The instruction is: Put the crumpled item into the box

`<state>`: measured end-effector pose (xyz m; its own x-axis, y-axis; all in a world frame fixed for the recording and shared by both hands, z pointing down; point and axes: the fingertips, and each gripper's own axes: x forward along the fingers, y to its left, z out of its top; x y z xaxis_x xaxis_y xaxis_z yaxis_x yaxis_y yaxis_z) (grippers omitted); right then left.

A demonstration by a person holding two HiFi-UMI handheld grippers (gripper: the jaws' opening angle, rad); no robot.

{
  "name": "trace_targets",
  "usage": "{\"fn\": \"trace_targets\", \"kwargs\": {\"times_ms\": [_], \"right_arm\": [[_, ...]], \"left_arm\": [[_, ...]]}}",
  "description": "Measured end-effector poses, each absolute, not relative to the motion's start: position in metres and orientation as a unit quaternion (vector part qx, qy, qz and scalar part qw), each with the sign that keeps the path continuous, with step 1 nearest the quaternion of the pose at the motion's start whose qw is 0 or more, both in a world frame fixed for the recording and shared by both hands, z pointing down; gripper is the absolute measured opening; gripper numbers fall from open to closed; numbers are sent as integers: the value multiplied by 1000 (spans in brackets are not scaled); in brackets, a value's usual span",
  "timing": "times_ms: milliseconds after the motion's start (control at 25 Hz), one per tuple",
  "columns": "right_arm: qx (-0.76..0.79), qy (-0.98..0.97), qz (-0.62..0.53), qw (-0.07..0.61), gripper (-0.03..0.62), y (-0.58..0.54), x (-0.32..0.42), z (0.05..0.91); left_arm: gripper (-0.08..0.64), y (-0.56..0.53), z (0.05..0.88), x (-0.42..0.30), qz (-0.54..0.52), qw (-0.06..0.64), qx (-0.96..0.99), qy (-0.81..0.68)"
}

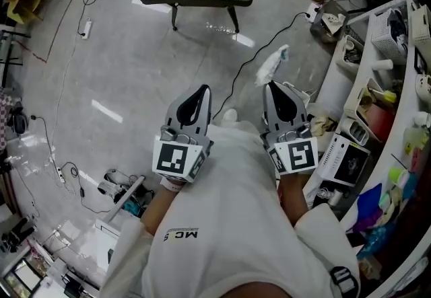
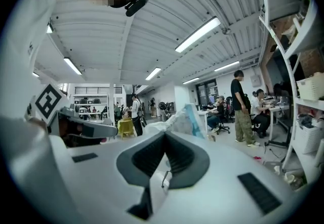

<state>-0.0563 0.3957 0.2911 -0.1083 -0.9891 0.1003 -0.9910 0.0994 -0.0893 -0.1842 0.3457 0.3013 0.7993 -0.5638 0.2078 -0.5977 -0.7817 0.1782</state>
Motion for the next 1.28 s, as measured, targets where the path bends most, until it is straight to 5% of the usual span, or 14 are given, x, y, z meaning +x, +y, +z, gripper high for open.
{"fn": "trace_targets", "kwargs": {"times_ms": [480,1280], "right_arm": [[688,-718,107,2,17,336,-16,309],[667,-739,84,49,17,4,40,273]], "left_arm": [[23,282,320,-127,93,147,949,-264],[23,-48,301,-64,50,192,941,-275]]}}
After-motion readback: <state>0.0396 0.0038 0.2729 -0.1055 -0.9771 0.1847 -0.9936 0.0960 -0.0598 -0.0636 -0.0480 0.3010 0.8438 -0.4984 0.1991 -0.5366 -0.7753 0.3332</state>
